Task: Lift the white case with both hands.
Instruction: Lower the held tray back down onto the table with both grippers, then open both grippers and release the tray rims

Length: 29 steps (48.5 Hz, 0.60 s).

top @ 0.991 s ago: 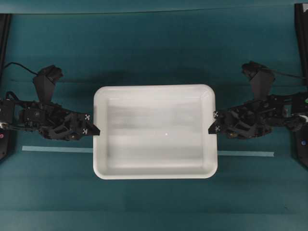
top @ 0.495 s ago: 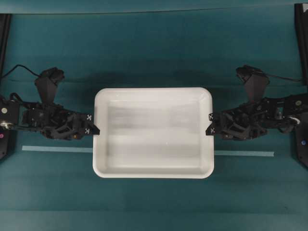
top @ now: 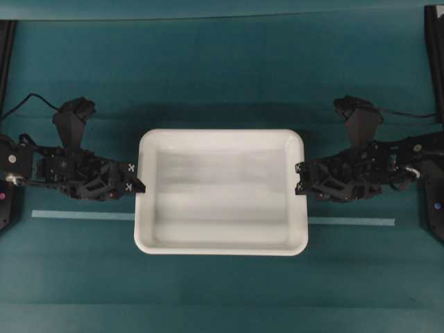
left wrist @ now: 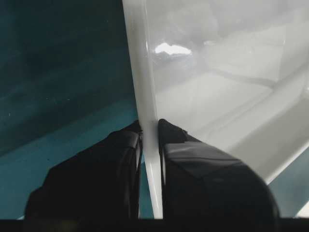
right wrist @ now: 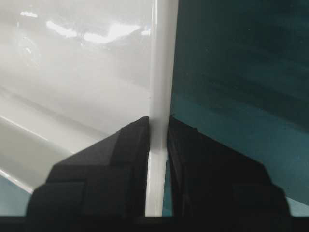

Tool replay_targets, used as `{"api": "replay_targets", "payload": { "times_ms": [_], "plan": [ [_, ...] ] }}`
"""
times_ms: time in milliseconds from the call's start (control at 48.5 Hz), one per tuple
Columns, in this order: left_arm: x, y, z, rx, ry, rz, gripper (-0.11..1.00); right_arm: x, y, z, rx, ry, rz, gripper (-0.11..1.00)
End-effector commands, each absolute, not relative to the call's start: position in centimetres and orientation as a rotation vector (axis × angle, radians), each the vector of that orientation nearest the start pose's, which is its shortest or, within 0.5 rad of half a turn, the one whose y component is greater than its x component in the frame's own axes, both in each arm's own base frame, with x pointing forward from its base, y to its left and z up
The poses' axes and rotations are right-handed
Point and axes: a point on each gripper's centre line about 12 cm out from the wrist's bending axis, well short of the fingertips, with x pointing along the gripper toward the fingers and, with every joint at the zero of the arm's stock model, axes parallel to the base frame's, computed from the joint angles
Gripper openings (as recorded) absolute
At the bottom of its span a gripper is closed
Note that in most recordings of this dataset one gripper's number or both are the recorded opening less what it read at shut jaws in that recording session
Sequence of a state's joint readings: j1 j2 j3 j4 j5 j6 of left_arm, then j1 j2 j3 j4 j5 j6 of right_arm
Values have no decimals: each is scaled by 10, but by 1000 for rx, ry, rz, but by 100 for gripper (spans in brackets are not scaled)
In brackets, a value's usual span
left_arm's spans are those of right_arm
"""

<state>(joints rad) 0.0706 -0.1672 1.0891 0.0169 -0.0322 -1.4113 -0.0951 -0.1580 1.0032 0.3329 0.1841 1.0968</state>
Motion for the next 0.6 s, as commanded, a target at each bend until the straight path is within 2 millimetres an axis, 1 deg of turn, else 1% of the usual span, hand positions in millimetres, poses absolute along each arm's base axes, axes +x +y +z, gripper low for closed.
{"api": "replay_targets", "payload": {
  "times_ms": [0, 227, 268, 330, 392, 433, 454, 516, 578],
  "plan": [
    [253, 21, 81, -1282, 777, 736, 5, 267, -17, 97, 1365, 867, -786, 11],
    [259, 22, 83, -1253, 774, 709, 5, 268, -17, 97, 1372, 870, -791, 11],
    [260, 22, 83, -1254, 772, 710, 5, 268, -17, 97, 1373, 869, -790, 15],
    [261, 22, 84, -1255, 767, 706, 10, 269, -17, 98, 1375, 866, -788, 25],
    [261, 22, 84, -1255, 765, 702, 19, 270, -17, 100, 1376, 860, -783, 40],
    [261, 22, 84, -1255, 765, 702, 27, 271, -17, 101, 1376, 853, -778, 52],
    [261, 22, 85, -1256, 762, 700, 33, 271, -17, 101, 1376, 852, -777, 59],
    [261, 22, 85, -1256, 762, 700, 51, 272, -18, 103, 1375, 840, -771, 74],
    [261, 22, 85, -1256, 761, 699, 70, 273, -18, 105, 1376, 826, -762, 85]
  ]
}}
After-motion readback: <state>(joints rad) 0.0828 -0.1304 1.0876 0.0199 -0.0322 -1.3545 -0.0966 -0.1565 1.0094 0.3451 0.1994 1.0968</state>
